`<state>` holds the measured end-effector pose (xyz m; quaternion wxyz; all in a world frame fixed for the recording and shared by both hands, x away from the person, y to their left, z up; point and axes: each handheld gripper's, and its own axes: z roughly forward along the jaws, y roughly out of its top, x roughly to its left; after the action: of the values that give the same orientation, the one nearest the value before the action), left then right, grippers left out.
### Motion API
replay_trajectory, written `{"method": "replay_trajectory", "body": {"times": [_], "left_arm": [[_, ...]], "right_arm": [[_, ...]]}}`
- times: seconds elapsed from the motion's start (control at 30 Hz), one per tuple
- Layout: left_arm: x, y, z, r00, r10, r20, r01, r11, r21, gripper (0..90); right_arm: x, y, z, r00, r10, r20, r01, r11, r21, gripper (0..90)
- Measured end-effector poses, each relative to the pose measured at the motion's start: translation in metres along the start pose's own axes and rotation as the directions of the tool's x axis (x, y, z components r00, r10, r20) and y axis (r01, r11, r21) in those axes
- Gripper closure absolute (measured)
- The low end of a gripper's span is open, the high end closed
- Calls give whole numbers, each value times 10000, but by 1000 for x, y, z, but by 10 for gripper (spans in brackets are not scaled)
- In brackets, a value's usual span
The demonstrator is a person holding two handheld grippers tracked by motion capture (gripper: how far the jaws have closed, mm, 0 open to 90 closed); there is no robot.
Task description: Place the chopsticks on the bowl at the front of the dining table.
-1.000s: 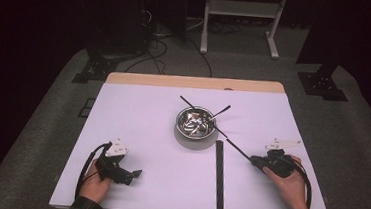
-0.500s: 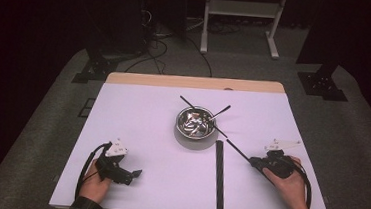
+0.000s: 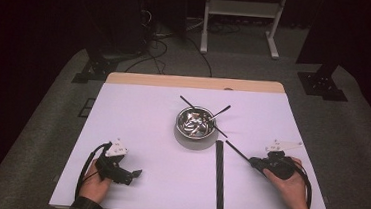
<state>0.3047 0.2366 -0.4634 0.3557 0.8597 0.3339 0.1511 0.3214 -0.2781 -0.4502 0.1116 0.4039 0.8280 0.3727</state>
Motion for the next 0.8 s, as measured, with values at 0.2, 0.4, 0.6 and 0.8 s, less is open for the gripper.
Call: {"method": "replay_trajectory", "body": {"times": [0.2, 0.4, 0.6, 0.8], "left_arm": [[0, 0, 0, 10000, 0, 0, 0, 10000, -1, 0], [0, 0, 0, 10000, 1, 1, -1, 10000, 5, 0], [0, 0, 0, 10000, 1, 0, -1, 10000, 0, 0], [0, 0, 0, 10000, 2, 0, -2, 10000, 0, 0]], "right_arm": [[2, 1, -3, 10000, -41, -28, 41, 9999, -117, 855], [4, 2, -5, 9999, -80, -109, 78, 9997, -214, 855], [9, 3, -8, 9995, -175, -259, 167, 9994, -312, 855], [14, 6, -8, 9986, -349, -397, 332, 9985, -427, 855]]}}
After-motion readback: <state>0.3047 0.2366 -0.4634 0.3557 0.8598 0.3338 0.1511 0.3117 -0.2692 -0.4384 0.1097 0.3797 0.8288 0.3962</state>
